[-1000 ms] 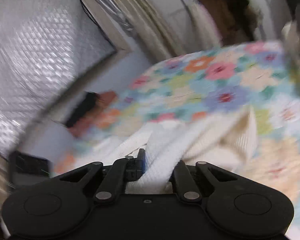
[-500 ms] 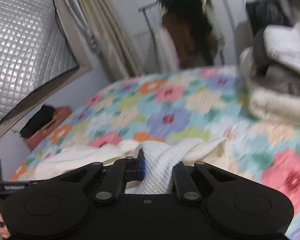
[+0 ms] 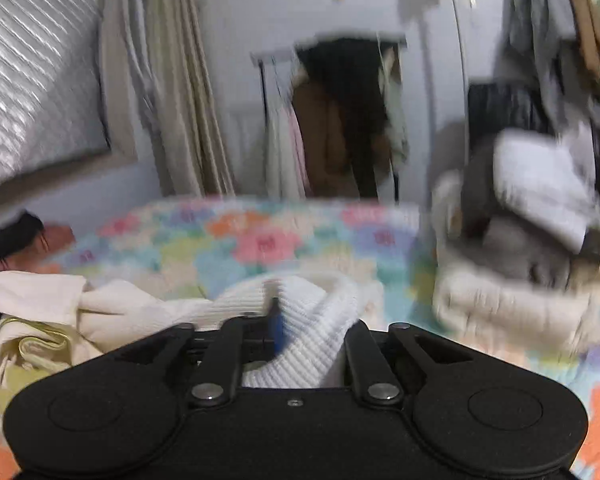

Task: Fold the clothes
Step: 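Lift the garment with both grippers and shake it out over the bed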

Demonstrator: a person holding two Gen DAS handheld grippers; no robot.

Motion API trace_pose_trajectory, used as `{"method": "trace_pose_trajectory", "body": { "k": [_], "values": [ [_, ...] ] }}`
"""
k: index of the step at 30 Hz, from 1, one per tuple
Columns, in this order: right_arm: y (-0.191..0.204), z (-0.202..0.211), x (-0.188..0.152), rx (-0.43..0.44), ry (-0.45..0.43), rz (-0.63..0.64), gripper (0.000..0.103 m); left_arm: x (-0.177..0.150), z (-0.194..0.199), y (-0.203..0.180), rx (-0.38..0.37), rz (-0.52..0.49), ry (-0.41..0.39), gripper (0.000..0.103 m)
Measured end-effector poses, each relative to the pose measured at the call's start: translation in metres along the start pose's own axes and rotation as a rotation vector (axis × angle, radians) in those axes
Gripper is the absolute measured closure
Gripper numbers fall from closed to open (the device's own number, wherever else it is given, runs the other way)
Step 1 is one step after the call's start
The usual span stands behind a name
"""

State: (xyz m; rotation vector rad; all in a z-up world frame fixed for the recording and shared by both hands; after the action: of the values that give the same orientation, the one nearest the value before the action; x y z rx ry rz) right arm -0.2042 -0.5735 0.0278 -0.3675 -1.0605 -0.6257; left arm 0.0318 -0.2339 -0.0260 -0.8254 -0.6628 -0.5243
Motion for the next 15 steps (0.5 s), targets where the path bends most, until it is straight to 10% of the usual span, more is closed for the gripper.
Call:
{"method": "trace_pose_trajectory", "body": {
  "k": [5, 15],
  "values": [
    [0.015, -0.021, -0.035, -0.102, 0.118, 0.108, 0.050, 0.008, -0.012, 0.022, 0.039, 0.039, 0.021, 0.074],
    [0.041, 0.020, -0.045, -0.069, 0.247, 0.098, 0.040, 0.006, -0.027, 0.044, 0.026, 0.200, 0.066, 0.036]
  ]
}}
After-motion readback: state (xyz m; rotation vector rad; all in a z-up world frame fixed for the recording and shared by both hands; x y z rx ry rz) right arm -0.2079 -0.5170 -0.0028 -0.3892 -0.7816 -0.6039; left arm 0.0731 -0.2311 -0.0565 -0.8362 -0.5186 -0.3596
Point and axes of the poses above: each gripper's, at about its wrist camera, not at the fingertips, and z roughly against the way its jaws point, y to its left, x to its top, the point moved 3 cm from there along -z, roughly the way its jaws point, and after that the axes turned 11 degrees about -x, right-handed, at the moved point
